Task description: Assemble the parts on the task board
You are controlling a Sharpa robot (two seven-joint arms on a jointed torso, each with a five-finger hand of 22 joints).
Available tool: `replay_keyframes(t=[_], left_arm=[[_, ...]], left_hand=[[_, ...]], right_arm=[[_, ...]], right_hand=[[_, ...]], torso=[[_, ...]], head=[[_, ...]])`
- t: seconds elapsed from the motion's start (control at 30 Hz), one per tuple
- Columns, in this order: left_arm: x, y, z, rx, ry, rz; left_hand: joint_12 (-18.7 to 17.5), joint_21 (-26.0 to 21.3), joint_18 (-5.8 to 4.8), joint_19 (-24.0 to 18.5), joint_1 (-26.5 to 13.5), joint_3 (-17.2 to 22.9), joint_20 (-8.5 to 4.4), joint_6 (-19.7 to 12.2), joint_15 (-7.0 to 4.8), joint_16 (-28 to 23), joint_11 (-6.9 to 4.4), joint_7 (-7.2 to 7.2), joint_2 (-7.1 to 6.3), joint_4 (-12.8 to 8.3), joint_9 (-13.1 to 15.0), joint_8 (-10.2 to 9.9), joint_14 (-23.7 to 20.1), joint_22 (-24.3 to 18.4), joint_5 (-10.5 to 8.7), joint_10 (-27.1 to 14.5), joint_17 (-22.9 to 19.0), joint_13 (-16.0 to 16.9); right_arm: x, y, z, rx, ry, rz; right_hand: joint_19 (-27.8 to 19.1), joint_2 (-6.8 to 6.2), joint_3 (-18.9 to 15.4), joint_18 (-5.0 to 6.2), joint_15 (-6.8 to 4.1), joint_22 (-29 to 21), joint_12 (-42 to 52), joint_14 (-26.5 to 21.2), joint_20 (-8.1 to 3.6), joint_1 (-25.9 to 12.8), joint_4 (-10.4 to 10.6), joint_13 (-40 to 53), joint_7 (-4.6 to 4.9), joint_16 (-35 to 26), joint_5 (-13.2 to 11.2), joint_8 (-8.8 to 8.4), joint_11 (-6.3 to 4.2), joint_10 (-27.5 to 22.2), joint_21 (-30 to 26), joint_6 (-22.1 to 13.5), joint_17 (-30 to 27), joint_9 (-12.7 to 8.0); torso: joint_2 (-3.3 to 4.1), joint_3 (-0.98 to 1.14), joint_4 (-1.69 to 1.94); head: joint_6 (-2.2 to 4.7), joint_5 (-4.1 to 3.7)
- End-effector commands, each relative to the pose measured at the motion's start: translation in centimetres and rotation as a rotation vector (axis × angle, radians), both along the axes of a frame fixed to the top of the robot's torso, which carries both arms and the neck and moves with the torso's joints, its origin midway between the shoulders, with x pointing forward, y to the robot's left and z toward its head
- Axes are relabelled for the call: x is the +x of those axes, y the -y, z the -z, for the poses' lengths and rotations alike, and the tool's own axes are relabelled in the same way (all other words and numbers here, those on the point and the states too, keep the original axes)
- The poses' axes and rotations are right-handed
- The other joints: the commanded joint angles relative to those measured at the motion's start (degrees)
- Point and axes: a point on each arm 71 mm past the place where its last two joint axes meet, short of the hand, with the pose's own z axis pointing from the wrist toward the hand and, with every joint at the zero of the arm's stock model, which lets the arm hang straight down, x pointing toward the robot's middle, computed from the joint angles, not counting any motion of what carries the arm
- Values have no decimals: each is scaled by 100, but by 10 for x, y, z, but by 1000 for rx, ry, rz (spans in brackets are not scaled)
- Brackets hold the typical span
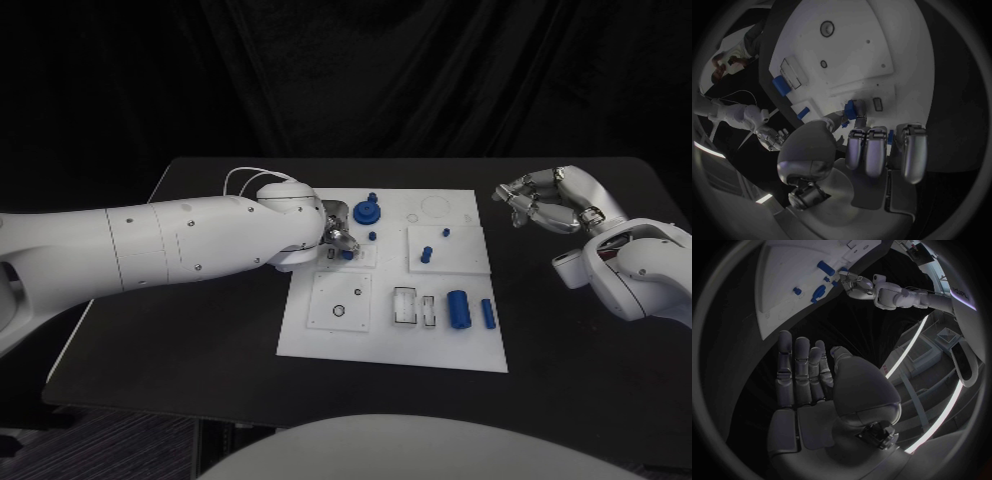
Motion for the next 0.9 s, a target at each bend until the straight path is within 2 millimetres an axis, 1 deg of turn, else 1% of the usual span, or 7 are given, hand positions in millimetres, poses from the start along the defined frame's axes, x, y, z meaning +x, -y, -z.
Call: replay_keyframes(t=[0.03,0.13,0.23,0.3,0.47,0.67,0.9], left_arm=[[0,2,-1,-23,17,1],[0,1,-1,-22,18,-2],[1,-1,0,-19,18,-6],[2,-2,0,-16,17,-10],[3,-4,0,-10,15,-15],[4,-4,1,-4,9,-11],[5,-4,1,-5,9,-7]], left_hand=[[20,-32,113,29,20,27,-43,19,-39,15,-22,-28,31,4,5,-3,605,669,16,604,1510,1506],[20,-32,113,29,20,27,-43,19,-39,15,-22,-28,31,4,5,-3,605,669,16,604,1510,1506],[20,-32,113,29,20,27,-43,19,-39,15,-22,-28,31,4,5,-3,605,669,16,604,1510,1506],[20,-37,115,23,17,28,-43,22,-40,15,-22,-27,31,5,6,-4,605,661,18,604,1510,1506],[20,-41,117,19,14,29,-43,23,-40,15,-22,-27,30,6,6,-5,605,654,18,604,1510,1506],[20,-44,118,17,13,30,-43,22,-40,15,-22,-27,29,6,6,-6,605,650,18,604,1510,1506],[20,-46,119,15,11,31,-43,19,-40,15,-22,-26,26,6,6,-11,605,647,18,604,1510,1506]], right_arm=[[0,1,2,-6,-13,7],[0,1,2,-6,-13,6],[0,1,2,-6,-14,6],[0,1,2,-6,-14,6],[0,1,3,-6,-15,5],[-1,-1,3,-5,-17,1],[-1,-1,3,-5,-18,0]], right_hand=[[36,-2,39,62,6,-1,33,44,9,66,2,-6,-41,26,23,19,18,42,-22,14,3,-4],[36,-2,39,62,6,-1,33,44,9,66,2,-6,-41,26,23,19,18,42,-22,14,3,-4],[36,-2,39,62,6,-1,33,44,9,66,2,-6,-41,26,23,19,18,42,-22,14,3,-4],[36,-2,39,62,6,-1,33,44,9,66,2,-6,-41,26,23,19,18,42,-22,14,3,-4],[36,-2,39,62,6,-1,33,44,9,66,2,-6,-41,26,23,19,18,42,-22,14,3,-4],[41,-6,44,62,5,-1,40,49,8,68,2,-9,-42,28,23,20,17,50,-24,13,0,-5],[41,-6,44,62,5,-1,40,49,8,68,2,-9,-42,28,23,20,17,50,-24,13,0,-5]], torso=[[-11,5,3],[-11,10,-2],[-2,6,4],[1,5,0],[2,5,-4],[3,6,3],[3,7,-1]], head=[[0,-8],[0,0],[0,-9],[0,-1],[0,9],[0,11],[0,21]])
